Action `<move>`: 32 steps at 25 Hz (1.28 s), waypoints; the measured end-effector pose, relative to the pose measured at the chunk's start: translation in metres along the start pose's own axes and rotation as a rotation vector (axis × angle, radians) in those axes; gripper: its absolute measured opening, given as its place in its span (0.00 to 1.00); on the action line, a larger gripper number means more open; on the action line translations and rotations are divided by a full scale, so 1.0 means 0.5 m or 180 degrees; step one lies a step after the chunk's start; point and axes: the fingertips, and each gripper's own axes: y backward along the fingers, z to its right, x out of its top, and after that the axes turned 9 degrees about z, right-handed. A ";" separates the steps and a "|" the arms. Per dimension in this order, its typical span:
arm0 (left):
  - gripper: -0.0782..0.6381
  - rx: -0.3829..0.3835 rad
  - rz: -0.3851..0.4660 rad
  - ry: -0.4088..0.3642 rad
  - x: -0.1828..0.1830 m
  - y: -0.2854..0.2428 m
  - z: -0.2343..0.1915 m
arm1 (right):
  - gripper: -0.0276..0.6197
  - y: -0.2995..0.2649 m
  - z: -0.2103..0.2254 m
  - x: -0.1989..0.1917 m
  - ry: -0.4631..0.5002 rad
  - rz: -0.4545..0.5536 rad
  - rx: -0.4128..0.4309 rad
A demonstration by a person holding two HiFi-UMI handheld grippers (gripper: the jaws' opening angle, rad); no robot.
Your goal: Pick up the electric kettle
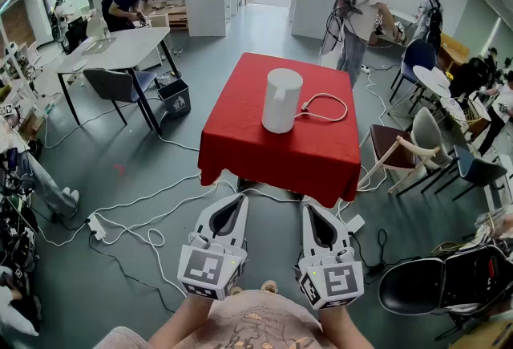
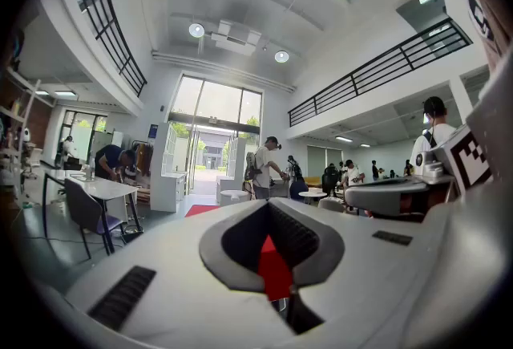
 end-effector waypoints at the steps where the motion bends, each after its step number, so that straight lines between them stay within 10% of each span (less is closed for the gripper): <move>1: 0.10 -0.0021 0.0006 -0.0011 0.001 -0.006 0.004 | 0.05 -0.002 0.004 0.004 -0.0022 0.0033 0.0019; 32: 0.10 0.0199 -0.0056 -0.0156 -0.031 -0.083 0.031 | 0.05 -0.008 0.136 -0.011 -0.0214 0.0128 0.0280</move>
